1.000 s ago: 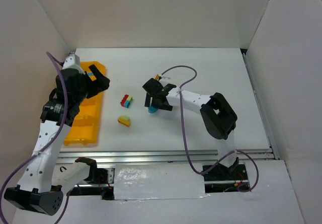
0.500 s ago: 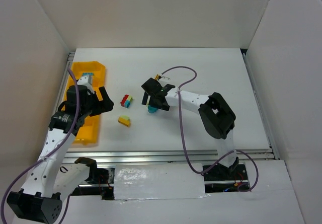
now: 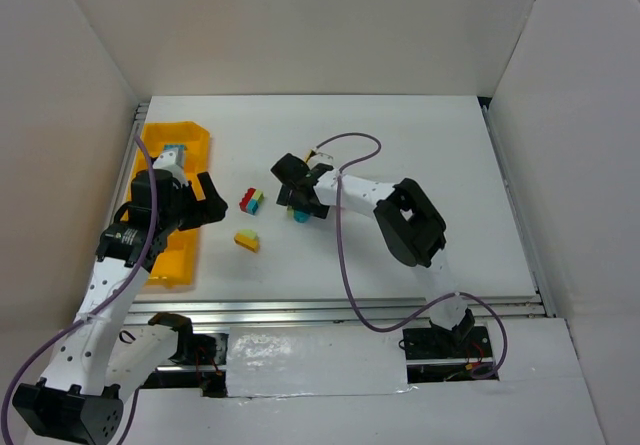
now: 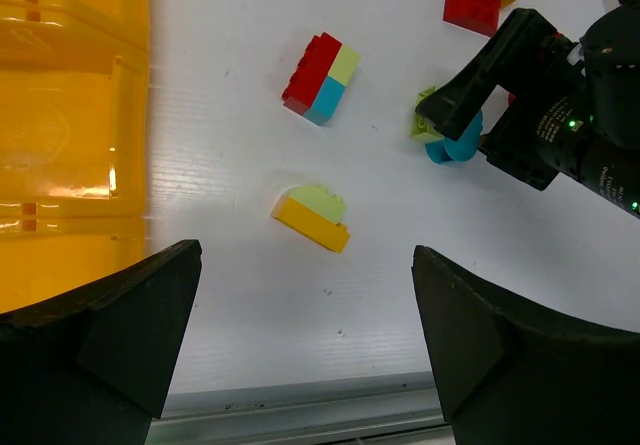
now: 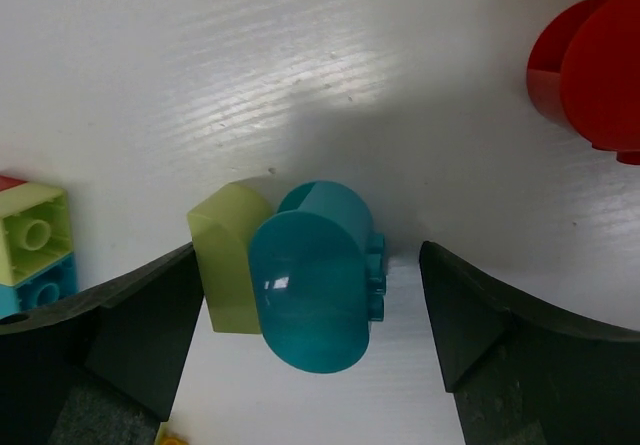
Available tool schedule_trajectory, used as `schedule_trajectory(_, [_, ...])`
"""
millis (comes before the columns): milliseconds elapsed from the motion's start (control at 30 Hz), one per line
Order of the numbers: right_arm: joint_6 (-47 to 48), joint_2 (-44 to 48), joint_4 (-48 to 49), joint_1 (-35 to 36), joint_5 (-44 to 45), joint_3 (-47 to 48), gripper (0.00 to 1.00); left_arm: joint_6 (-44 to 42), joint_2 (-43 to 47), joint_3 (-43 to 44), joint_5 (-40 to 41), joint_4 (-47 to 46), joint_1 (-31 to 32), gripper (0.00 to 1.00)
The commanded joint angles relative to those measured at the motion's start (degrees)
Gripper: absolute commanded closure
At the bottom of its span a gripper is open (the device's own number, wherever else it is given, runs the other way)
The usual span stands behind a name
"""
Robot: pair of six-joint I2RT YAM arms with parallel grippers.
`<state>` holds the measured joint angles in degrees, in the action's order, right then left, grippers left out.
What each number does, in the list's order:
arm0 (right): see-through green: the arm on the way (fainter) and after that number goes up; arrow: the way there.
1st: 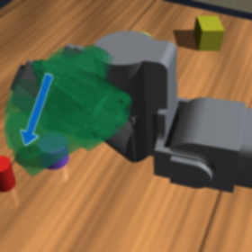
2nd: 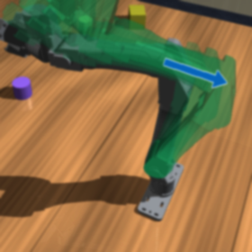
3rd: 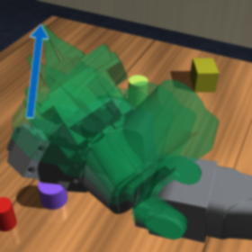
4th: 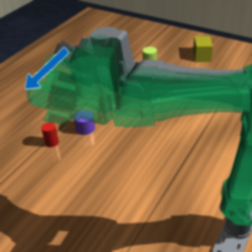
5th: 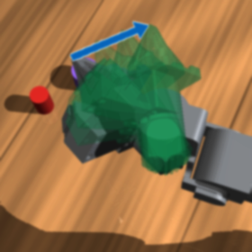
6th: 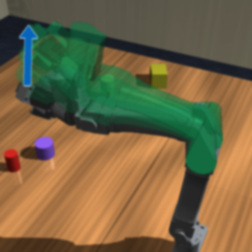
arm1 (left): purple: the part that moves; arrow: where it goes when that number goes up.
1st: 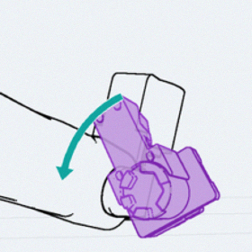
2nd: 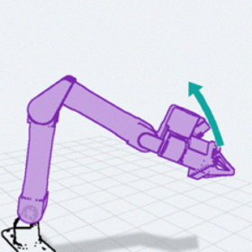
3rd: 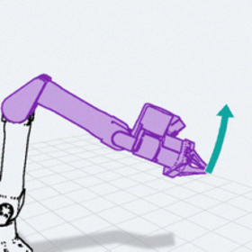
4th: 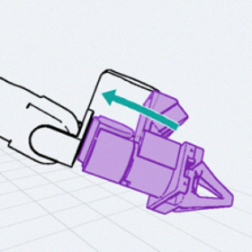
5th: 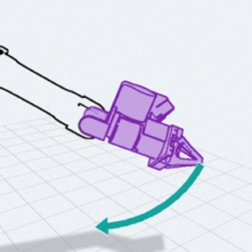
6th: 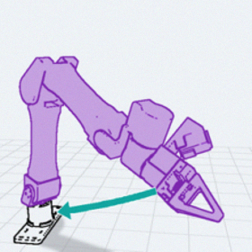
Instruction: Sort the legos into containers by color
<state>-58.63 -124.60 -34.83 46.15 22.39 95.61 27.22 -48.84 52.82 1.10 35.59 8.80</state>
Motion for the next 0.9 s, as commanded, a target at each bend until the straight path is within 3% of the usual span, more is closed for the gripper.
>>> schedule_trajectory(0, [0.0,1.9,0.46,0.43,1.69,-2.1,0.08,-1.12,1.2,-0.17,-1.63,-2.02,0.26,0.0])
schedule_trajectory(100, [2.29,2.95,2.56,0.96,0.81,-4.02,0.25,-1.12,1.29,-0.26,-1.37,-1.93,0.26,0.0])
schedule_trajectory(200, [7.03,4.09,7.3,1.57,-1.56,-5.78,0.33,-0.94,1.2,-0.17,-1.37,-1.84,0.26,0.0])
schedule_trajectory(300, [11.51,5.32,9.34,2.1,-2.97,-6.93,0.51,-0.42,1.03,-0.35,-1.45,-1.93,0.26,0.01])
schedule_trajectory(367, [15.81,8.22,13.18,2.63,-3.32,-9.73,0.66,0.54,0.85,-0.52,-2.07,-2.19,0.26,0.0])
schedule_trajectory(400, [17.31,9.62,14.69,3.32,-4.02,-11.05,0.79,1.07,0.76,-0.7,-3.38,-2.46,0.26,0.0])
schedule_trajectory(433, [20.89,12.85,16.36,3.77,-4.46,-14.19,1.0,1.51,0.68,-0.7,-4.52,-3.07,0.17,0.0])
schedule_trajectory(633, [40.42,31.14,37.24,9.3,-15.08,-33.19,1.0,9.76,-0.2,-4.74,-18.31,-9.82,0.17,0.01])
schedule_trajectory(733, [45.95,39.48,41.67,11.15,-21.56,-40.39,1.0,14.06,-0.29,-6.41,-24.45,-12.56,0.34,0.01])
schedule_trajectory(867, [49.22,44.34,43.79,13.87,-23.27,-42.44,1.0,20.49,0.06,-9.3,-34.12,-19.93,0.87,0.0])
